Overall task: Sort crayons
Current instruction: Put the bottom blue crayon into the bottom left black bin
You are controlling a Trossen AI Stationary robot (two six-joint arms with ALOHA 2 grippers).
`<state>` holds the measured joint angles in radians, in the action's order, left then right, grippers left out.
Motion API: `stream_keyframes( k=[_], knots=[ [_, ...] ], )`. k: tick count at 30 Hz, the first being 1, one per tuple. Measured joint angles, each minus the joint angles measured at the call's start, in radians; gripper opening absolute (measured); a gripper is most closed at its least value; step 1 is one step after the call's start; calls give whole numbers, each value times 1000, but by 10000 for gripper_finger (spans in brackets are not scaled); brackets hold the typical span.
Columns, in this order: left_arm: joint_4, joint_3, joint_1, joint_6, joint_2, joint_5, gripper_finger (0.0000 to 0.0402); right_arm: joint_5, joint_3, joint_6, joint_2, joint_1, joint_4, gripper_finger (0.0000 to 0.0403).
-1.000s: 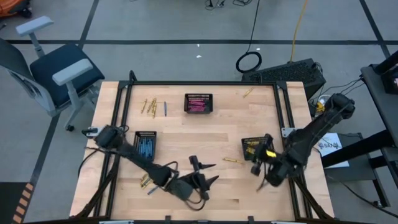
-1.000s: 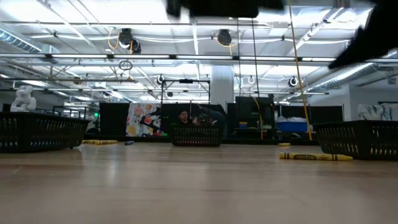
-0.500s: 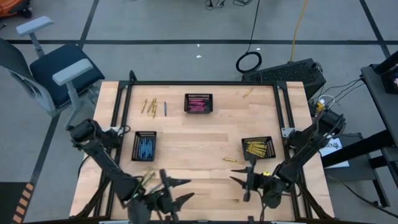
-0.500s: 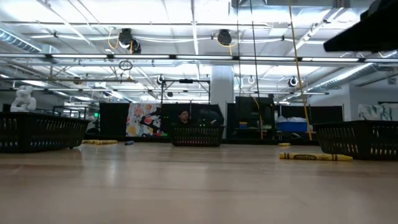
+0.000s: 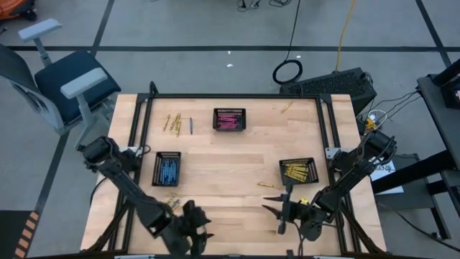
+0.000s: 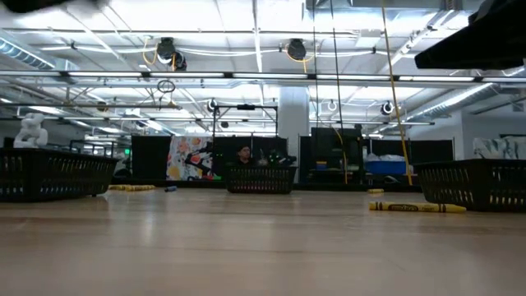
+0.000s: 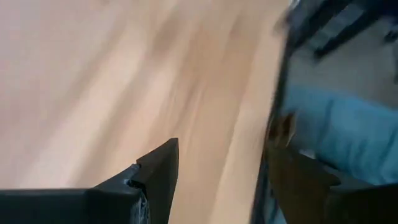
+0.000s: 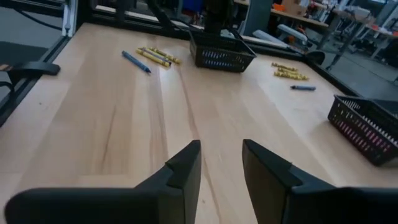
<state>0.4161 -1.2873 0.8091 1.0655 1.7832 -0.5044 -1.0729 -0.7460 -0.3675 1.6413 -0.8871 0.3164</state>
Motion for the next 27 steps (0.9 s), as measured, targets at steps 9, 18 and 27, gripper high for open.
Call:
stream_keyframes(
  k=[9,18,27],
  knots=[
    [286,0,72,597,0,449,234,0,0,26,0,8,14,102],
    [341,0,233,945,52,488,234,1,0,66,0,30,13,102],
    [512,0,246,870,63,584,234,3,0,66,0,40,13,102]
  ],
)
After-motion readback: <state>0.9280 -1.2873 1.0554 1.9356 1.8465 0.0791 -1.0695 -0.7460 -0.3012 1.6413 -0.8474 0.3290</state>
